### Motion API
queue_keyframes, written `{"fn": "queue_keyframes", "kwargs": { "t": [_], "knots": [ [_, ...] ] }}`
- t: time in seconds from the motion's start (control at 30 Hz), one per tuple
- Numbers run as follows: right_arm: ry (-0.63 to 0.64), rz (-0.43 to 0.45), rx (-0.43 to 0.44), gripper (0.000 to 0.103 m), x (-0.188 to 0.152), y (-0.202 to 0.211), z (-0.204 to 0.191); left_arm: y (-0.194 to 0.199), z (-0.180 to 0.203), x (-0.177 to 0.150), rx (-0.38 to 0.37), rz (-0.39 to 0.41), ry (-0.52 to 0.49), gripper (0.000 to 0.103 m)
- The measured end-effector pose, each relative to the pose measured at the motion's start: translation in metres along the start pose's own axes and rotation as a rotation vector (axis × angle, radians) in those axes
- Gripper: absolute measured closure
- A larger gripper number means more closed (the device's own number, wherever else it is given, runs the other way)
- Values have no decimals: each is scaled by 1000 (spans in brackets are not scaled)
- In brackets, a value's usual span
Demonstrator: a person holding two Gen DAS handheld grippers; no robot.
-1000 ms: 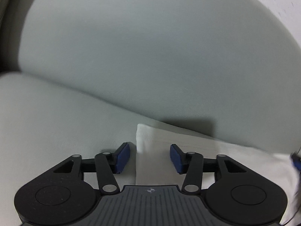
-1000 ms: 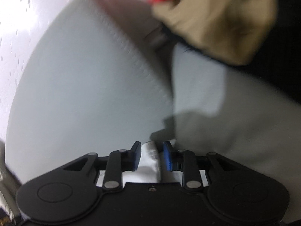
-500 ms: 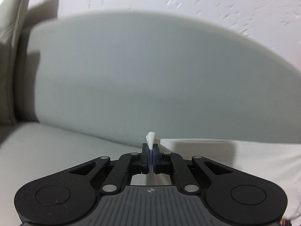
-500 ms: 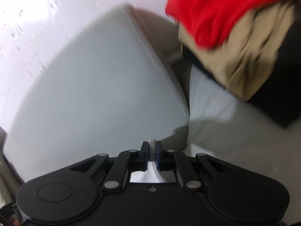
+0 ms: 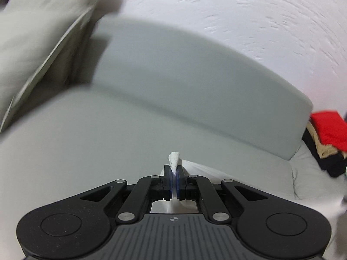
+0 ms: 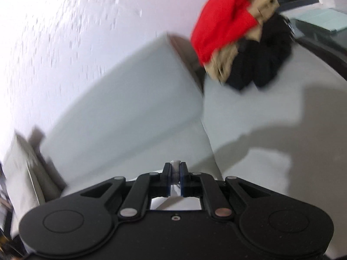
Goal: Fold clothes
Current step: 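Grasp the hem with both grippers and fold it over toward the collar, then open both grippers and release the folded hem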
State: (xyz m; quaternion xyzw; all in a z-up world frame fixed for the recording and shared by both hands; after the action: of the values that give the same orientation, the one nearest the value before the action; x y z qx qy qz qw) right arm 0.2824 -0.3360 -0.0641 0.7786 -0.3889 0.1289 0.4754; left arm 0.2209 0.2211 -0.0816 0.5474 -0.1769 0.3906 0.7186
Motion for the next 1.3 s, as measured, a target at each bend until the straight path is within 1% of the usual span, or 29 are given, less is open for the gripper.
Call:
{"fn": "queue_keyframes", "kwargs": {
  "t": [0.07, 0.1, 0.17, 0.23, 0.3, 0.4, 0.47, 0.57, 0.63, 0.7, 0.73, 0.77, 0.8, 0.83, 0.87, 0.97, 1.0, 1.03, 1.07, 1.1, 1.13, 1.17, 1.2, 1.23, 1.3],
  "knots": [
    [4, -46, -34, 96, -28, -3, 11, 7, -15, -29, 13, -37, 82, 100],
    [-4, -60, -48, 96, -40, -3, 13, 9, -19, -43, 23, -51, 104, 100],
    [-21, -84, -76, 96, -63, -3, 16, 13, -21, -59, 57, -72, 91, 100],
    [-50, -77, -77, 96, -70, -2, 21, 19, -14, -65, 72, -75, 48, 100],
    [-47, -49, -70, 96, -67, -2, 21, 30, -5, -64, 77, -58, -1, 100],
    [-36, 9, -47, 96, -63, 21, 15, 45, -1, -49, 96, -25, -103, 100],
    [-21, 53, -41, 96, -66, 40, 13, 55, 8, -55, 116, -12, -186, 100],
    [-29, 73, -44, 96, -74, 51, 18, 59, 16, -71, 155, -29, -278, 99],
    [-28, 70, -70, 96, -82, 48, 25, 54, 15, -87, 179, -61, -306, 99],
    [-30, 30, -115, 95, -93, 40, 31, 52, 14, -103, 229, -97, -341, 94],
    [-21, -10, -141, 95, -99, 33, 34, 49, 10, -108, 259, -120, -357, 86],
    [-11, -55, -163, 92, -105, 25, 38, 53, 5, -114, 281, -137, -363, 86],
    [-15, -83, -178, 89, -110, 23, 41, 61, 0, -118, 284, -137, -358, 86],
    [-22, -109, -193, 86, -114, 22, 45, 70, -6, -121, 280, -131, -349, 83],
    [-38, -108, -184, 81, -115, 29, 47, 78, -12, -123, 276, -125, -340, 81],
    [-92, -93, -147, 63, -116, 51, 53, 107, -20, -122, 240, -102, -312, 80],
    [-96, -90, -119, 61, -116, 62, 51, 117, -18, -123, 216, -94, -315, 79],
    [-98, -87, -88, 60, -116, 73, 49, 127, -15, -124, 188, -88, -319, 76],
    [-91, -88, -60, 56, -118, 82, 45, 136, -13, -125, 161, -82, -324, 70],
    [-77, -91, -40, 51, -119, 86, 40, 142, -9, -127, 130, -78, -321, 68],
    [-61, -94, -21, 49, -121, 89, 35, 143, -6, -128, 105, -79, -315, 67],
    [-46, -98, -3, 44, -123, 92, 30, 142, -1, -130, 87, -87, -313, 65],
    [-30, -113, 4, 42, -127, 89, 25, 137, 5, -134, 76, -98, -321, 64],
    [-14, -131, 9, 42, -131, 85, 20, 130, 12, -137, 67, -110, -333, 64],
    [-3, -176, -10, 42, -138, 67, 14, 117, 26, -144, 54, -135, -364, 64]
  ]
}}
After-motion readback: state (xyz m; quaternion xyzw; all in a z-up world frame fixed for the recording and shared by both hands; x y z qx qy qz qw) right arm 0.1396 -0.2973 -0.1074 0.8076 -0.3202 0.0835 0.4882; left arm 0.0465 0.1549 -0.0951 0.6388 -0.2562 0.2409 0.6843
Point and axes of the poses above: each gripper's, at about its wrist camera, not at the fingertips, and y roughly against the way its jaws point, z to its right, x to its top, the point moved 5 cm from there along -y, roughly the way its jaws point
